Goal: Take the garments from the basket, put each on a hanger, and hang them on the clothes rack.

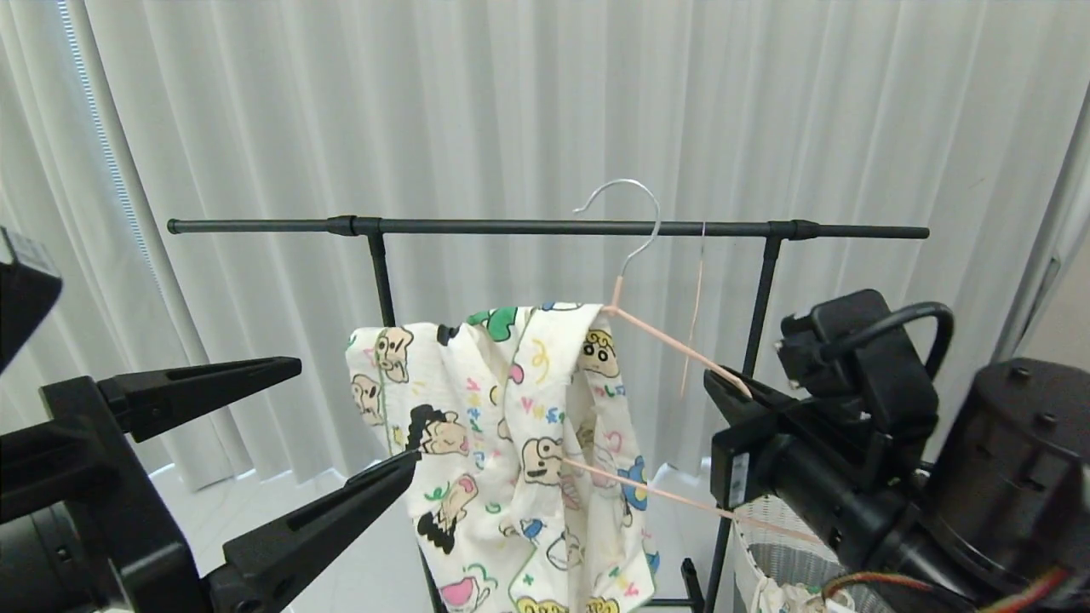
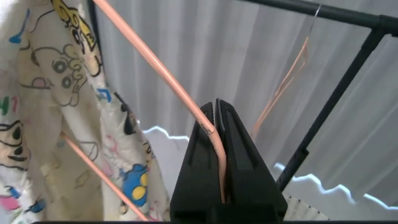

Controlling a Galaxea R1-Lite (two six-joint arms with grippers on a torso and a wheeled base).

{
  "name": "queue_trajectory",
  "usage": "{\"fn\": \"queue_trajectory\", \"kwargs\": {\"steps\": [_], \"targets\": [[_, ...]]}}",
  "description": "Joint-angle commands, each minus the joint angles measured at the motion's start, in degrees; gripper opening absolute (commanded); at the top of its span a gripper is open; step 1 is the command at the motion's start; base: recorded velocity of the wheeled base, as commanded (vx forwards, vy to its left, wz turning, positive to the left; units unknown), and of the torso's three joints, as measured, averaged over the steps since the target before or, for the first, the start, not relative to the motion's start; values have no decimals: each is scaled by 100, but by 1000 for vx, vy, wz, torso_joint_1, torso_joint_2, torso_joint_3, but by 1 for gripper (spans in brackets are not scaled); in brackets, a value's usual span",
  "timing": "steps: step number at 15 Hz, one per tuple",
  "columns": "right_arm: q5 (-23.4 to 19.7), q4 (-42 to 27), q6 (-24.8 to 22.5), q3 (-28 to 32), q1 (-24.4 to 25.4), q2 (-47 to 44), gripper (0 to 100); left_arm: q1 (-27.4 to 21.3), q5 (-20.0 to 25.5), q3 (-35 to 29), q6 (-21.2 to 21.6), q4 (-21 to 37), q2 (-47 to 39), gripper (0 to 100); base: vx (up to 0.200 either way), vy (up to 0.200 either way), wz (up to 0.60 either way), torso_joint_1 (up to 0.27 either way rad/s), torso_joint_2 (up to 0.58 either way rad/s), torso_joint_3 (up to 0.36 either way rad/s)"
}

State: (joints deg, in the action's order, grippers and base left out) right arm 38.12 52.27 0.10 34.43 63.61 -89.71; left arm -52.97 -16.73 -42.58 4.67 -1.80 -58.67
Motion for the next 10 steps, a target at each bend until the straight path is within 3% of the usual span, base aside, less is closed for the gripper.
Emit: {"fn": "queue_trajectory", "kwargs": {"steps": [1, 4, 7, 10], "targets": [[2, 11, -106, -516, 319, 621, 0, 6, 205, -48, -1, -4, -21, 100, 0, 0, 0, 0, 0, 0], [-103, 11, -361, -938, 653, 1017, 0, -56, 460, -40, -1, -4, -180, 100, 0, 0, 0, 0, 0, 0], [-103, 11, -493, -1157, 1013, 1149, 0, -486, 917, 127, -1, 5, -259, 100, 0, 0, 0, 0, 0, 0], [-103, 11, -590, -1368, 1382, 1210, 0, -592, 1031, 461, -19, -4, -461, 100, 0, 0, 0, 0, 0, 0]]}}
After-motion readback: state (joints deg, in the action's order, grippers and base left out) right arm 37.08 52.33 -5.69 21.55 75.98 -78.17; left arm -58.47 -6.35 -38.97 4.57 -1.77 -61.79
